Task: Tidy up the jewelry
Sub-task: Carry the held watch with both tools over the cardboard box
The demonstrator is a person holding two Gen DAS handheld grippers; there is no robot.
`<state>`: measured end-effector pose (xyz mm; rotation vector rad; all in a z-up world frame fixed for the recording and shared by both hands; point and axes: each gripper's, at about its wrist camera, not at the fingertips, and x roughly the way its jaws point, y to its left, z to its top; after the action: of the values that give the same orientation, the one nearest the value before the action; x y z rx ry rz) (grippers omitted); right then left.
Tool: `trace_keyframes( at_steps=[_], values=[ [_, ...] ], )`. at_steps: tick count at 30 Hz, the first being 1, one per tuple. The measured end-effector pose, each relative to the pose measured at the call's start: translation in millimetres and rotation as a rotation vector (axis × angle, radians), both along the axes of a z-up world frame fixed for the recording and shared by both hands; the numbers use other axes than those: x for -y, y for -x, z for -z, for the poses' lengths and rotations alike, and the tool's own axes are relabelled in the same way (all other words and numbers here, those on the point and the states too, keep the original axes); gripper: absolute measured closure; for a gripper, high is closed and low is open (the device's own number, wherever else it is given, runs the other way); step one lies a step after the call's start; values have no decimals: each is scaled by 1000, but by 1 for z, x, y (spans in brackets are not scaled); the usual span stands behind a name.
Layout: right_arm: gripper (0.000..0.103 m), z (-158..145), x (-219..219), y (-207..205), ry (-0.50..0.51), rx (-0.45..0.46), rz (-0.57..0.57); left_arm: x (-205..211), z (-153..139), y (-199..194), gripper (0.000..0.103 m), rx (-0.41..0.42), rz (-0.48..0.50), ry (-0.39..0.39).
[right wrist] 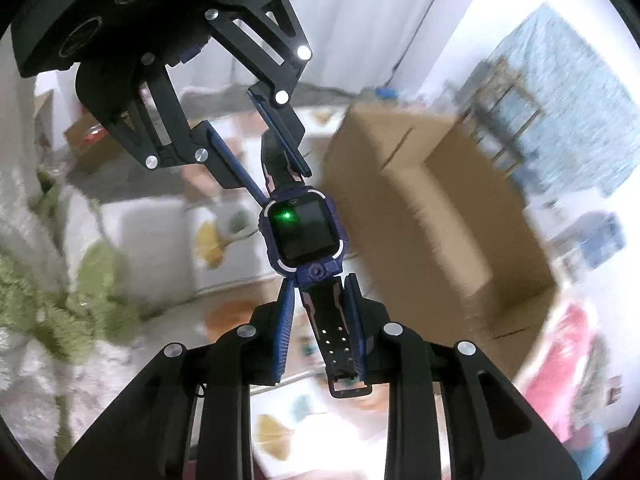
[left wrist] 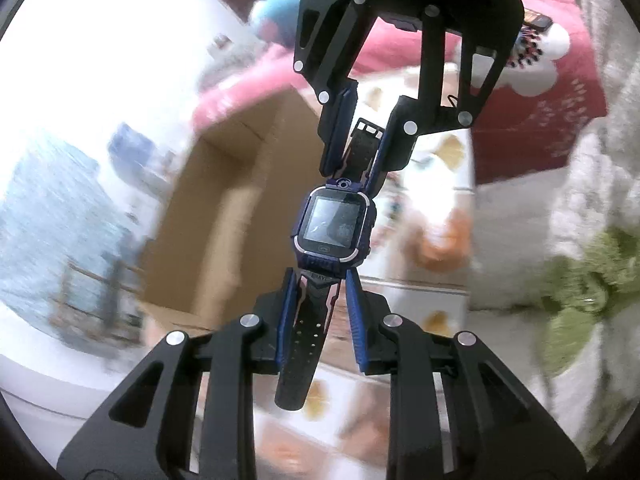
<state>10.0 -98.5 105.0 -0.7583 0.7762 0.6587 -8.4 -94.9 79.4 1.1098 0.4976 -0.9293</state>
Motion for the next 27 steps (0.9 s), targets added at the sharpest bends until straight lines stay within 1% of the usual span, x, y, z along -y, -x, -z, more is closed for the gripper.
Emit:
trace_keyframes(
  at_steps=[2, 4, 6, 7, 9, 11, 13, 15, 16, 17, 18, 19, 20, 22, 23, 27],
  values=[
    [78, -18, 2, -5, 11, 49, -5, 3, -18, -2, 79, 74, 8, -3],
    [78, -34, 6, -14, 19, 87, -16, 2, -34, -11, 79, 118, 8, -7],
    [78, -50, 6, -30, 21, 108, -21, 5, -41, -22, 79, 154, 3, -13],
    [78, -54, 8, -36, 21, 110, -25, 3, -46, -38, 79, 164, 2, -17],
    [78, -58, 11, -63, 26, 97, -25, 10, -49, -61, 79, 168, -14, -21],
    [78, -56, 16, -94, 20, 57, -18, 15, -48, -91, 79, 158, -28, -31],
    [78, -44, 21, -120, 15, 12, -14, 21, -36, -121, 79, 144, -40, -43],
    [78, -27, 27, -155, 4, -58, -2, 20, -27, -144, 79, 114, -53, -51],
    [78, -23, 31, -168, 2, -78, 5, 22, -15, -161, 79, 102, -61, -61],
    [78, -10, 33, -187, 6, -120, 9, 24, -10, -170, 79, 88, -66, -69],
    [78, -4, 36, -202, 10, -137, 11, 21, -3, -182, 79, 76, -68, -82],
    [78, 9, 37, -217, 19, -170, 15, 20, 3, -190, 79, 67, -74, -92],
    [78, 18, 36, -229, 26, -198, 16, 22, 14, -204, 79, 40, -76, -111],
    [78, 34, 33, -247, 46, -231, 19, 27, 31, -224, 79, 8, -86, -141],
    [78, 45, 32, -257, 61, -256, 20, 26, 34, -232, 79, -3, -88, -148],
    [76, 62, 26, -276, 71, -297, 30, 26, 57, -252, 78, -42, -110, -187]
  ],
)
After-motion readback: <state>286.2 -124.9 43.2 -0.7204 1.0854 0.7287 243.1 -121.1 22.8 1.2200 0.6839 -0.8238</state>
